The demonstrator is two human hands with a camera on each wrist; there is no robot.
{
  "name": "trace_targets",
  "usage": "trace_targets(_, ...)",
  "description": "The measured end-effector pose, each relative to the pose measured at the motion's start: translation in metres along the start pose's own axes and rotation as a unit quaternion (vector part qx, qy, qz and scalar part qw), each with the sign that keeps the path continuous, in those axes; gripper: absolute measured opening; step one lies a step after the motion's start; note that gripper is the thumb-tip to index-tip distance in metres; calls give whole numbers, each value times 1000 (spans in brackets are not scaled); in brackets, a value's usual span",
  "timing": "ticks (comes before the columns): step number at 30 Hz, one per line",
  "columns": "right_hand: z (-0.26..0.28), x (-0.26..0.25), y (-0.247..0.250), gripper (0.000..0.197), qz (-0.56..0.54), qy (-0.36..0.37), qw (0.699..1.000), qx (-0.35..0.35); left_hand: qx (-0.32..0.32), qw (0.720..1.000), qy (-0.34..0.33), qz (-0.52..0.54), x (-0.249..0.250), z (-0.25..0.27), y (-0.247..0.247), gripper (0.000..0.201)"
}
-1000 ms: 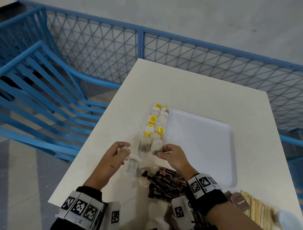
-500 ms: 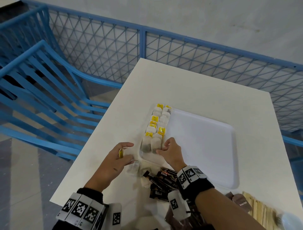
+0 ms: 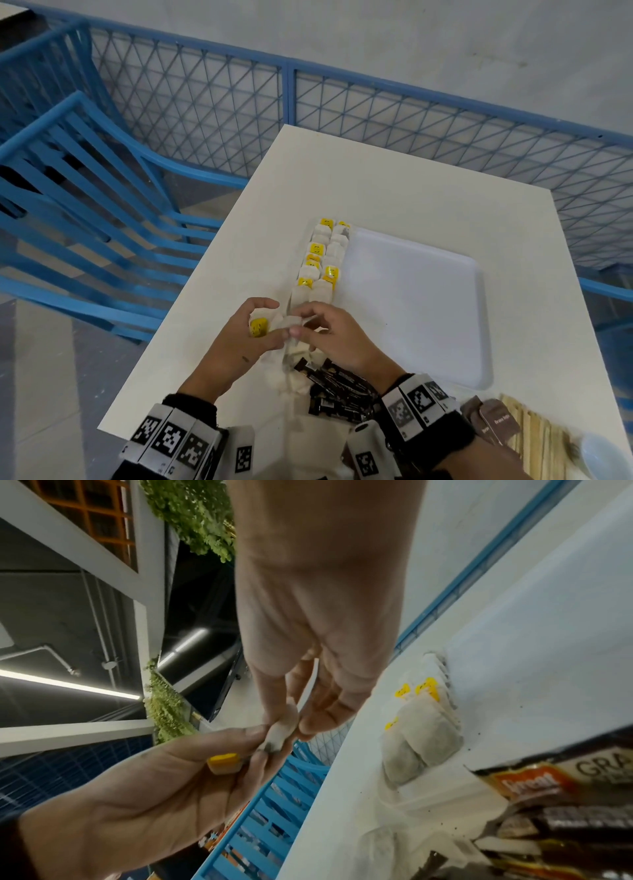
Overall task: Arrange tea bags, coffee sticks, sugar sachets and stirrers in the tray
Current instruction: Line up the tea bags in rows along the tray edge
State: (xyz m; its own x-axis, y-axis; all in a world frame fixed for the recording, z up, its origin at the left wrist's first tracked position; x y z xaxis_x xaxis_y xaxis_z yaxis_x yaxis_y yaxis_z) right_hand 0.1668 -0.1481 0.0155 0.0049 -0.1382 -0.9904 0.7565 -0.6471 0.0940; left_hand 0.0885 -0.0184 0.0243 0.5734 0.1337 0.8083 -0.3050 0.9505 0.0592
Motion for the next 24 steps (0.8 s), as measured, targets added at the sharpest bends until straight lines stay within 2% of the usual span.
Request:
trace_targets(3, 3, 2, 5, 13, -20, -10, 1000, 17, -11, 1000, -9, 11, 1, 2, -2, 28)
trace_targets(8, 9, 1, 11, 17, -86, -21, 996, 24, 6, 999, -34, 31, 5, 3, 1, 10)
trace_targets(11, 13, -1, 11, 33, -110, -28, 993, 13, 14, 999, -45, 5, 7, 4, 2, 11)
trace_targets(15, 14, -2, 9, 21, -95, -35, 995, 4, 6, 994, -96, -55, 17, 8, -8, 9)
trace_targets(20, 15, -5, 6, 14, -82, -45, 996, -4, 16, 983, -149, -108, 23, 8, -13, 20)
trace_targets(22, 16, -2, 6, 11, -60, -48, 997, -7, 37, 978, -173, -112, 25, 8, -13, 14)
trace_targets(24, 16, 0, 6, 10, -22, -48, 999, -15, 65, 973, -190, -118, 26, 8, -11, 16)
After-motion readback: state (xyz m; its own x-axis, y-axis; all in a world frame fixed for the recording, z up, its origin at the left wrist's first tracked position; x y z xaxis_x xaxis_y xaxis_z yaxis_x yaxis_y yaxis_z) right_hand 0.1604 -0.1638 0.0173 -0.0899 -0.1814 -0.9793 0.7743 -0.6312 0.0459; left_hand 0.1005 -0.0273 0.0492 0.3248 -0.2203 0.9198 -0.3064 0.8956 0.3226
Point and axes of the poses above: each hand's wrist, its own z-axis away from the middle knuckle, its own y-axis out of the back of the hand, x = y × z, the point moved 5 cm from there along -z, towards the middle knuckle, and after that the axes turned 9 degrees about y, right-handed, at the moved point
